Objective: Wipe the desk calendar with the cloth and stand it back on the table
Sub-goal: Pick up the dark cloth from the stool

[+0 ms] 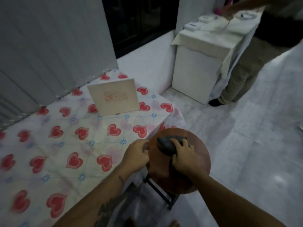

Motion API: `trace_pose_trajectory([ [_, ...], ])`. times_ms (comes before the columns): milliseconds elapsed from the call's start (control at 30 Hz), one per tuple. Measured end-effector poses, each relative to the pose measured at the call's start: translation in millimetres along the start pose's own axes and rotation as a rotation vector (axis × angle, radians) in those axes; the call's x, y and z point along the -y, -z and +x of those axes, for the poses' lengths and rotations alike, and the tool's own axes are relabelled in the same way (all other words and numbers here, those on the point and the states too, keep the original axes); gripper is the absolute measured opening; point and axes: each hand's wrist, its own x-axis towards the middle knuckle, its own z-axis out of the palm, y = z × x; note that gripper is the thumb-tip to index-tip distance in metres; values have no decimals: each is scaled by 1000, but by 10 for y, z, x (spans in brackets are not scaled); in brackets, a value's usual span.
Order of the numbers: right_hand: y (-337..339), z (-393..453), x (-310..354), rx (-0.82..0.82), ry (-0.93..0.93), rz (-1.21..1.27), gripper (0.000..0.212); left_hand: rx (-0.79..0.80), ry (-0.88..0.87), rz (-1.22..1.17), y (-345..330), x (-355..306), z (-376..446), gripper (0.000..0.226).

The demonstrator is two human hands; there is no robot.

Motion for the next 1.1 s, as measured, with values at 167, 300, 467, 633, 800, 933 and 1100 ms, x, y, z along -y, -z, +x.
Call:
trace_pose_trajectory([
  [167, 351, 234, 482, -132, 170, 48, 64, -220, 19, -138, 422, -119, 88, 39],
  [300, 504, 433, 856, -208, 289, 49, 65, -399, 38, -183, 806, -114, 242, 39],
  [467, 642, 667, 1288, -297, 346, 28, 67, -560, 50, -241, 1240, 59, 480, 38],
  [633, 717, 896, 1659, -402, 364, 77, 63, -689, 54, -257, 1586, 404, 785, 42],
  [800, 738, 1104, 1968, -459, 377, 129, 64, -668, 59, -281, 1813, 712, 1136, 48],
  [933, 706, 1239, 2101, -491, 374, 161, 65, -589, 13, -220, 1898, 892, 1349, 56],
  [1100, 627, 1356, 2172, -496, 352, 195, 66, -483, -64, -175, 1996, 1027, 1564, 54],
])
